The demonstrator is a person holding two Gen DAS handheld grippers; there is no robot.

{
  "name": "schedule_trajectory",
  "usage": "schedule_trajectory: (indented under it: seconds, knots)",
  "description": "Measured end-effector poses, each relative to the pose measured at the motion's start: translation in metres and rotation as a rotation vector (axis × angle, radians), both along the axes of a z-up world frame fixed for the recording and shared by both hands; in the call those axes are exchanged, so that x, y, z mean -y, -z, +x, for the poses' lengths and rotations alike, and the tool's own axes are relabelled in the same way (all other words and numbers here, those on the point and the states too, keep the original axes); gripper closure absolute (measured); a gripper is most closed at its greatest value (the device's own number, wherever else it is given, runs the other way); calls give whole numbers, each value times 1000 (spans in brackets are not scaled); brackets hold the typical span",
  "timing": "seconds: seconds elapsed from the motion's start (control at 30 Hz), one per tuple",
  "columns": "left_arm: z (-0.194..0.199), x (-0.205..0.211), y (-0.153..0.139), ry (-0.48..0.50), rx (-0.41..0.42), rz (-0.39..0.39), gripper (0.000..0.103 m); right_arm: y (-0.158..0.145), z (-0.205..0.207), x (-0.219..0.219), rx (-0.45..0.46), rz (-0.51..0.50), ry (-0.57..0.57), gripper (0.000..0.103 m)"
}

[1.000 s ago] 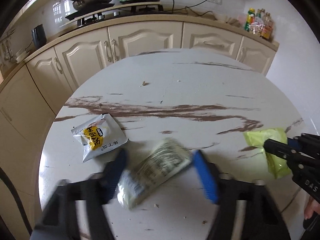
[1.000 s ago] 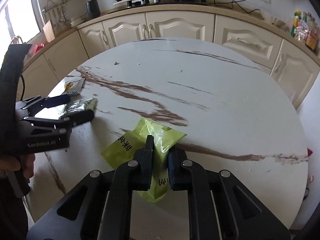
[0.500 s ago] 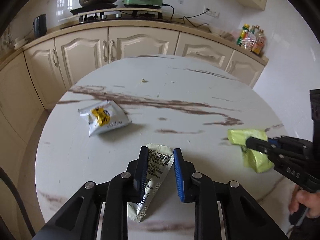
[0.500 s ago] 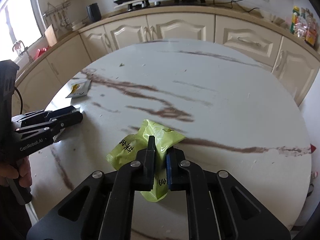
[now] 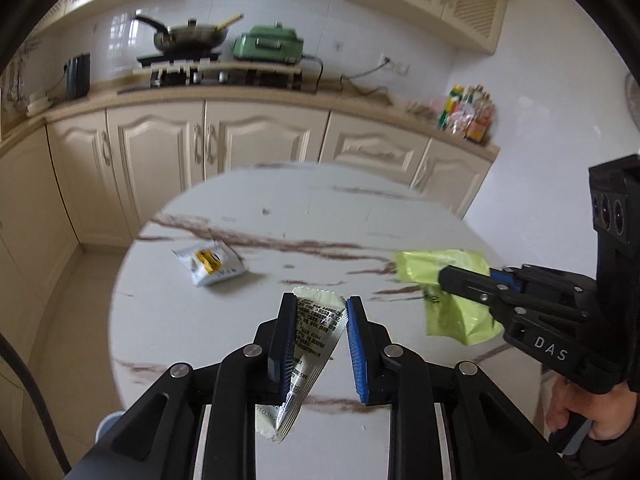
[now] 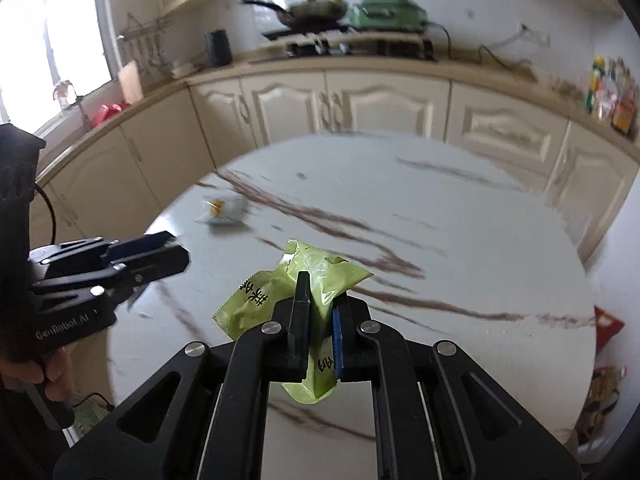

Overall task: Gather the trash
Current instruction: 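Carry sachet and yellow-green packet over the blue bin and open both grippers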

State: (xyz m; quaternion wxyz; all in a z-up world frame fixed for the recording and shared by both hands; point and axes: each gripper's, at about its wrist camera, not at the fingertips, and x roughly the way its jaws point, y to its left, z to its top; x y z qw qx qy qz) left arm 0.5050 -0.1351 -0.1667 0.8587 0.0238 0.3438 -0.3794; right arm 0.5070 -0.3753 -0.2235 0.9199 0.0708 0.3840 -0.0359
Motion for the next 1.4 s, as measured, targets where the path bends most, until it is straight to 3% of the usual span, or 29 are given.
schedule_trajectory:
  seconds: [0.23, 0.47, 0.6, 0.73, 0.83, 1.13, 1.27, 1.4]
  knots:
    - [-31, -99, -25, -111, 61, -7, 83, -38, 12, -91, 66, -44, -142, 94]
    - [-45, -232, -6, -299, 20, 31, 83, -23, 51, -226, 57, -57, -350, 94]
    - [-44, -302, 29, -410, -64, 54, 83, 16, 80, -298, -3, -64, -464, 94]
    - [-34, -341, 73, -470, -165, 74, 83, 64, 105, -352, -88, -73, -548, 94]
    - [-18, -360, 121, -501, -268, 88, 83, 107, 125, -374, -165, -73, -577, 94]
    - [40, -388, 262, -551, -545, 119, 82, 258, 192, -381, -384, -5, -547, 94]
    - [63, -393, 308, -565, -624, 133, 81, 314, 211, -381, -464, 25, -543, 93]
    - [83, -392, 335, -578, -685, 124, 77, 353, 227, -381, -517, 72, -540, 93]
